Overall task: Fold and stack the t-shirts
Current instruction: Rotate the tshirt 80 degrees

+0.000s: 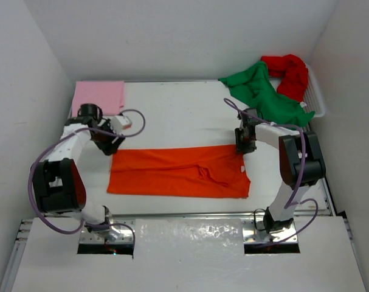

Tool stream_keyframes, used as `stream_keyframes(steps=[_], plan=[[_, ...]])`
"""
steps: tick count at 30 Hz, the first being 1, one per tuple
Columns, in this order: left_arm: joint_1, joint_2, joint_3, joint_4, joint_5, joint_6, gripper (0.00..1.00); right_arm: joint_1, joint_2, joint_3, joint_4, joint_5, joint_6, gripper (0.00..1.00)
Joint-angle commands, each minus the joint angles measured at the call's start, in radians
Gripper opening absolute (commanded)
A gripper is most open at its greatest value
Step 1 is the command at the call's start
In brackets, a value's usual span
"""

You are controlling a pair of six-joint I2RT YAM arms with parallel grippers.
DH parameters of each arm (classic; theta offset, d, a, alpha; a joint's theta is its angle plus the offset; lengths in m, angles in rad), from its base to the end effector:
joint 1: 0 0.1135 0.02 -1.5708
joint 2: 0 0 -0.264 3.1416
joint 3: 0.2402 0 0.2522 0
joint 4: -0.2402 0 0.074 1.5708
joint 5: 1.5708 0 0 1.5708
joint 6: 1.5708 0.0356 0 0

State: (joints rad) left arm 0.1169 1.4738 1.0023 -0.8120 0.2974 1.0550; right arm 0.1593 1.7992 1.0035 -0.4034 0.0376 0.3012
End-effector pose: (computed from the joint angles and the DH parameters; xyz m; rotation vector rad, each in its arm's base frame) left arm 0.2699 0.0212 0.2148 1.2904 2.4150 -0.1227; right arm 0.3298 0.0516 0.1355 0.2062 2.7628 0.0682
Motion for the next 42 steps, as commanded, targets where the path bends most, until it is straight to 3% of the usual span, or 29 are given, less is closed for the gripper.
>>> stream_keyframes(steps=[1,4,12,14,18,21,24,25,26,29,34,38,42], plan=[[0.078,0.043,0.128,0.048,0.172,-0.119,0.57,-0.004,0.04,0.033,0.005,-0.008,-0.028,0.31],[0.078,0.118,0.121,0.181,0.087,-0.254,0.56,-0.003,0.075,0.082,-0.008,-0.01,-0.037,0.31],[0.07,0.216,-0.025,0.414,-0.098,-0.296,0.56,0.042,0.192,0.268,-0.061,0.028,-0.054,0.3],[0.072,0.238,-0.028,0.404,-0.138,-0.308,0.56,0.052,0.258,0.366,-0.09,0.045,-0.047,0.3],[0.073,0.188,-0.079,0.344,-0.13,-0.285,0.55,0.068,0.432,0.616,-0.14,0.084,-0.051,0.3],[0.076,0.128,-0.074,0.22,-0.034,-0.225,0.55,0.069,0.635,0.873,-0.164,0.108,-0.03,0.3],[0.078,0.092,-0.074,0.126,-0.014,-0.188,0.55,0.069,0.889,1.386,-0.271,0.102,0.025,0.34],[0.082,0.085,-0.079,0.111,-0.011,-0.181,0.55,0.069,0.925,1.432,-0.265,0.072,0.041,0.37],[0.084,0.073,-0.083,0.1,-0.011,-0.175,0.55,0.068,0.924,1.431,-0.179,0.061,0.059,0.45],[0.093,0.065,-0.097,0.076,0.005,-0.188,0.56,0.068,0.75,1.156,0.088,0.054,0.075,0.6],[0.093,0.068,-0.103,0.108,0.011,-0.228,0.56,0.065,0.657,1.265,0.089,0.038,0.027,0.78],[0.093,0.089,-0.076,0.126,0.019,-0.253,0.56,0.065,0.504,1.17,0.144,0.025,0.012,0.83],[0.093,0.117,-0.004,0.165,0.029,-0.295,0.56,0.063,0.375,0.999,0.094,0.131,0.016,0.82]])
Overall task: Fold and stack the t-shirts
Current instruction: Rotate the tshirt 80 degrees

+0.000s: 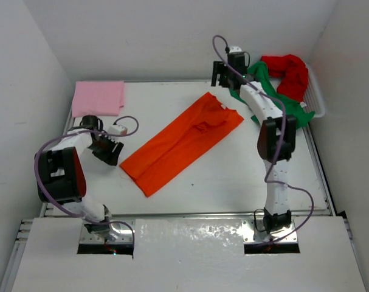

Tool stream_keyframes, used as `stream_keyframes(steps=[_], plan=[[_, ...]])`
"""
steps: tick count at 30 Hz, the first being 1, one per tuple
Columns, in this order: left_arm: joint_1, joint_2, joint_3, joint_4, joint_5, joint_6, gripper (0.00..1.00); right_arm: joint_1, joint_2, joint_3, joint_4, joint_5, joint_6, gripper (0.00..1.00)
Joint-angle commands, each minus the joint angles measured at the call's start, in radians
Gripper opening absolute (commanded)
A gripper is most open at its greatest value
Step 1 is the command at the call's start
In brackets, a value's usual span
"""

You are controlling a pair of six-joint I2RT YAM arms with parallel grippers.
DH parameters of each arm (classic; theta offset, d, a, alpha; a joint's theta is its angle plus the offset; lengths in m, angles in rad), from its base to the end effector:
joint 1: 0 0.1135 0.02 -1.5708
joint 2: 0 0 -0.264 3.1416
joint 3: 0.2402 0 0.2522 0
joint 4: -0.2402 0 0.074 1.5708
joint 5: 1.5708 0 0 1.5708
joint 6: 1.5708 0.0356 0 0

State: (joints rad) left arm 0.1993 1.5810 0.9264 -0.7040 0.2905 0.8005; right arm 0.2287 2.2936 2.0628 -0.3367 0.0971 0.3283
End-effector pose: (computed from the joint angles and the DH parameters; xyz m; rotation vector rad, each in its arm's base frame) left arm 0.2729 0.0447 0.1703 0.8737 2.6706 -0.2173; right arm 0.5258 0.1189 0.2550 0.1637 2.1372 0.2230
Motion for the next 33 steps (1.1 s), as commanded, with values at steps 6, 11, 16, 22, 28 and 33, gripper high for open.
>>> stream_keyframes(steps=[6,11,16,22,28,33], plan=[[-0.004,0.108,0.222,0.109,0.082,-0.158,0.55,-0.009,-0.276,-0.429,-0.007,0.214,0.07,0.21],[-0.113,0.166,0.2,0.17,0.016,-0.13,0.56,-0.019,-0.24,-0.478,-0.079,0.236,0.135,0.12],[-0.156,0.208,0.149,0.213,-0.049,-0.11,0.56,-0.023,-0.094,-0.4,-0.185,0.208,0.14,0.09],[-0.173,0.192,0.036,0.23,-0.092,-0.035,0.56,-0.023,0.082,-0.248,-0.271,0.139,0.106,0.09],[-0.248,0.139,-0.119,0.218,-0.07,0.093,0.55,-0.022,0.314,0.071,-0.361,0.004,0.118,0.07],[-0.334,0.073,-0.238,0.199,0.005,0.163,0.56,-0.022,0.336,0.089,-0.155,-0.026,0.198,0.08]])
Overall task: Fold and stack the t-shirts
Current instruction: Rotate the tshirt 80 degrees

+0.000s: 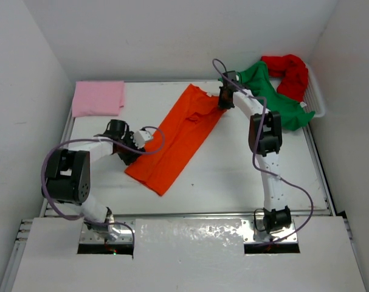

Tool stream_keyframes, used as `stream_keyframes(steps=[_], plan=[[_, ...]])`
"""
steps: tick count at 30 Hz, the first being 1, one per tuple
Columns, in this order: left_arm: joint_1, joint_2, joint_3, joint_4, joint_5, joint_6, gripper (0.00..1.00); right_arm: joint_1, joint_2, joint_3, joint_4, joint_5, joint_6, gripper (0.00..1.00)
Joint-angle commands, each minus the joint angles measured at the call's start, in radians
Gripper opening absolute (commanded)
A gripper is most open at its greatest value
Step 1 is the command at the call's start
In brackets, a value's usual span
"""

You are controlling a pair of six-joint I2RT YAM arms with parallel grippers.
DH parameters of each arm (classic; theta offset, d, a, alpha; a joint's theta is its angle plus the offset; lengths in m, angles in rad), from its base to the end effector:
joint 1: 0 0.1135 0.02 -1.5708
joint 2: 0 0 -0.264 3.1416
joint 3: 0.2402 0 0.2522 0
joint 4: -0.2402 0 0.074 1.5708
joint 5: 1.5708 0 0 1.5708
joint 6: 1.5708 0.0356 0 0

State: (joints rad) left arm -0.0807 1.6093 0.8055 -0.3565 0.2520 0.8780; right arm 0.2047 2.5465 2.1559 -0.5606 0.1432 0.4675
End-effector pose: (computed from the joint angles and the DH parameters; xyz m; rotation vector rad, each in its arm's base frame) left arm 0.2850 -0.0320 0.1431 1.2921 2.3334 -0.0958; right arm 0.5409 0.1071 0.1348 0.3860 2.4805 0.0950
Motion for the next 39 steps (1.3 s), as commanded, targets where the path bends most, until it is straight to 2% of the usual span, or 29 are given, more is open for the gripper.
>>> stream_keyframes(steps=[1,5,9,12,15,18,22,26,27,29,31,32,33,34,35,36,37,38,39], plan=[[-0.091,0.038,-0.124,-0.154,0.061,0.093,0.56,0.002,0.089,0.018,0.105,-0.083,0.069,0.09],[-0.227,0.017,-0.158,-0.151,0.015,0.083,0.58,0.004,0.156,0.103,0.348,-0.131,0.152,0.22],[-0.252,0.009,-0.141,-0.165,0.049,0.101,0.58,0.004,0.234,0.216,0.51,-0.105,0.244,0.31],[-0.268,0.009,-0.134,-0.156,0.044,0.088,0.58,0.004,0.213,0.203,0.591,-0.09,0.212,0.34],[-0.266,0.011,-0.121,-0.148,0.069,0.038,0.58,0.001,0.114,0.077,0.619,-0.086,0.143,0.38],[-0.249,0.005,-0.111,-0.124,0.023,-0.023,0.57,-0.002,-0.03,-0.011,0.598,-0.083,0.082,0.47],[-0.145,-0.041,-0.04,-0.144,-0.051,-0.033,0.57,-0.002,-0.219,-0.131,0.503,-0.062,0.02,0.63],[-0.12,-0.124,0.117,-0.192,-0.121,0.019,0.57,-0.001,-0.414,-0.197,0.284,-0.064,-0.036,0.73],[-0.126,-0.129,0.151,-0.214,-0.125,0.065,0.57,-0.001,-0.499,-0.246,0.24,-0.041,-0.043,0.79],[-0.145,-0.155,0.233,-0.254,-0.137,0.122,0.58,0.001,-0.592,-0.321,0.127,-0.03,-0.061,0.82],[-0.174,-0.192,0.273,-0.286,-0.149,0.264,0.6,0.015,-0.745,-0.5,0.073,-0.033,-0.064,0.83],[-0.177,-0.207,0.294,-0.308,-0.143,0.382,0.62,0.028,-0.8,-0.583,0.052,-0.034,-0.064,0.83],[-0.179,-0.23,0.288,-0.315,-0.107,0.453,0.64,0.044,-0.856,-0.764,0.056,-0.033,-0.061,0.83],[-0.179,-0.283,0.238,-0.331,-0.088,0.542,0.9,0.088,-0.958,-0.853,0.077,-0.034,-0.035,0.8],[-0.182,-0.311,0.197,-0.337,-0.074,0.741,0.99,0.111,-1.003,-0.945,0.094,-0.046,-0.011,0.78],[-0.186,-0.343,0.152,-0.338,-0.05,0.828,1.0,0.168,-1.041,-1.102,0.114,-0.094,0.017,0.73],[-0.197,-0.392,0.068,-0.332,-0.033,0.958,1.0,0.195,-1.095,-1.163,0.163,-0.125,0.076,0.59],[-0.208,-0.41,0.034,-0.332,0.013,1.007,0.98,0.228,-1.112,-1.223,0.186,-0.139,0.109,0.52],[-0.22,-0.42,0.011,-0.338,0.035,1.041,0.89,0.29,-1.124,-1.31,0.214,-0.169,0.138,0.46]])
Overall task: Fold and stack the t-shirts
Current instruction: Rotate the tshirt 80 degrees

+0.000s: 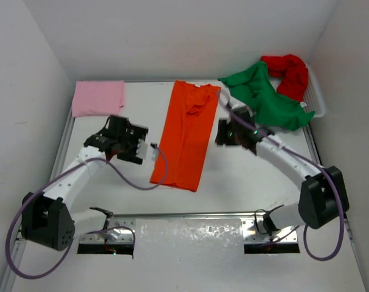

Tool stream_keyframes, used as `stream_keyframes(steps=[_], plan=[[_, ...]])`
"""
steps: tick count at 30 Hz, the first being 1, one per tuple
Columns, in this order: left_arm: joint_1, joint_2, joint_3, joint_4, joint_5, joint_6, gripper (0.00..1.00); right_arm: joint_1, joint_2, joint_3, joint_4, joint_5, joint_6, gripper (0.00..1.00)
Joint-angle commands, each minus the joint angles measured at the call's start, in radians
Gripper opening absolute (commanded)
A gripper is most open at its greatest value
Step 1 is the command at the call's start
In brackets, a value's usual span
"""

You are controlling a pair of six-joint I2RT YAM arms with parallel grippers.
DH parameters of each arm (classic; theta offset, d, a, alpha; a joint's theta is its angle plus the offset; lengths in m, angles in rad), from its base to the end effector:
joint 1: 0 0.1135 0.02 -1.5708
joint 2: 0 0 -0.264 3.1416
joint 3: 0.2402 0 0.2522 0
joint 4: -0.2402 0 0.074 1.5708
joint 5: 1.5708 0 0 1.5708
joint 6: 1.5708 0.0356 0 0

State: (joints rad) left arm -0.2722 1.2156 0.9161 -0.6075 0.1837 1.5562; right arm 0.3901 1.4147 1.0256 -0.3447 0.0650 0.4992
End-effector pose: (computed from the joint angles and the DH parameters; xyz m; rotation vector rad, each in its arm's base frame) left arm 0.2363 -0.0727 0.2602 2.0160 1.4541 0.3294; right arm 0.2873 0.1156 0.2635 0.1609 2.3272 0.3778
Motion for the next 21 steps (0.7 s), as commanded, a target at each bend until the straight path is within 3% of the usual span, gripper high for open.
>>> stream_keyframes(steps=[1,3,4,6,10,17,21], plan=[[-0.042,-0.03,-0.133,-0.103,0.129,0.39,0.59,0.128,-0.006,-0.214,0.05,-0.128,0.164,0.41],[-0.087,-0.024,-0.163,-0.1,0.186,0.397,0.38,0.168,-0.014,-0.304,0.108,-0.157,0.232,0.37],[-0.102,-0.018,-0.199,-0.086,0.188,0.4,0.36,0.203,-0.017,-0.332,0.177,-0.172,0.289,0.39],[-0.143,-0.018,-0.246,-0.055,0.18,0.401,0.4,0.249,-0.023,-0.395,0.222,-0.191,0.338,0.5],[-0.167,-0.039,-0.376,0.052,0.192,0.449,0.6,0.279,-0.011,-0.475,0.34,-0.198,0.445,0.57],[-0.242,-0.031,-0.47,0.262,0.217,0.416,0.64,0.3,0.107,-0.498,0.472,-0.264,0.528,0.57],[-0.26,-0.016,-0.514,0.336,0.218,0.429,0.58,0.314,0.147,-0.496,0.501,-0.284,0.556,0.57]])
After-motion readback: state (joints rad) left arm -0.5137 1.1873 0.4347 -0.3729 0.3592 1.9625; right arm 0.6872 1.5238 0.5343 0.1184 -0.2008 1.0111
